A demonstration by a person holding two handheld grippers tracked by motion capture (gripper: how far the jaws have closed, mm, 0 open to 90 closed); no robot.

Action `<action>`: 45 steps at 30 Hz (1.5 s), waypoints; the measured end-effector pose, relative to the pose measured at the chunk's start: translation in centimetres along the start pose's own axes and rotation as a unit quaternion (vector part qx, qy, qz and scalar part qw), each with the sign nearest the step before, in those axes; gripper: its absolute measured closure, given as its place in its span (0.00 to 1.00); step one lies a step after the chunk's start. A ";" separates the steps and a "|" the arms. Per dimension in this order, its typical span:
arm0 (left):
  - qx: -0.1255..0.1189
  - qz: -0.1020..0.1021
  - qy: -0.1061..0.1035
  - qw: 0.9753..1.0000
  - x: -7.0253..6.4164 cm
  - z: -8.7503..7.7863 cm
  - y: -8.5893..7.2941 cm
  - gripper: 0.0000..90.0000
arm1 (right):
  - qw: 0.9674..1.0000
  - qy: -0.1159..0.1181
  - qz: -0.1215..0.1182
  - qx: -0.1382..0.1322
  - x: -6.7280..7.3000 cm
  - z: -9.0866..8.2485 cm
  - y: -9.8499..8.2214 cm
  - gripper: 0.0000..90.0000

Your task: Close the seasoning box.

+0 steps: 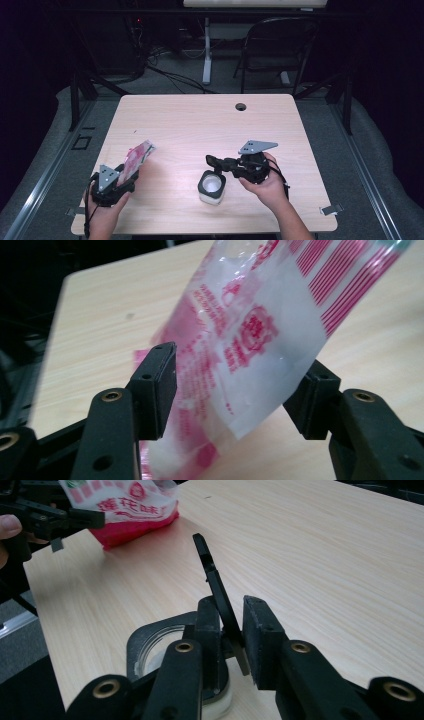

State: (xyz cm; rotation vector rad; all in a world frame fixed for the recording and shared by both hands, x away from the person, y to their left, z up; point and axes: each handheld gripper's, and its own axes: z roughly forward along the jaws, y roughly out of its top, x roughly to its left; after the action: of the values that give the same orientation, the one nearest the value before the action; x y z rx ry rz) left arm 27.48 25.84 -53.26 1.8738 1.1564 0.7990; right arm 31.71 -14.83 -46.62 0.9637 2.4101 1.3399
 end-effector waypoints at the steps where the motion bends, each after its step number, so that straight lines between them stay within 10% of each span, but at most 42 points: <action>1: 0.004 0.006 -0.004 1.000 -0.3 0.1 0.0 0.48 | 1.000 0.001 -0.005 0.002 0.2 0.1 0.0 0.85; 5: 0.012 0.034 -0.025 0.999 -1.6 0.7 -0.4 0.46 | 1.000 0.011 -0.018 0.009 0.9 0.5 -0.1 0.80; 30: 0.004 0.028 -0.060 0.998 -3.2 0.8 -0.2 0.39 | 0.996 0.040 -0.067 0.038 3.2 1.7 -0.7 0.64; 45: 0.009 0.037 -0.081 0.996 -4.3 0.7 -0.3 0.36 | 0.996 0.060 -0.056 0.045 3.4 2.0 -0.7 0.52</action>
State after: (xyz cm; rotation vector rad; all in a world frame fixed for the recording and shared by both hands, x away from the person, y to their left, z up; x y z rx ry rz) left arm 26.21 21.80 -54.37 1.9671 1.0020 0.6647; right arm 29.77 -11.60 -47.91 0.7751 2.5906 1.2943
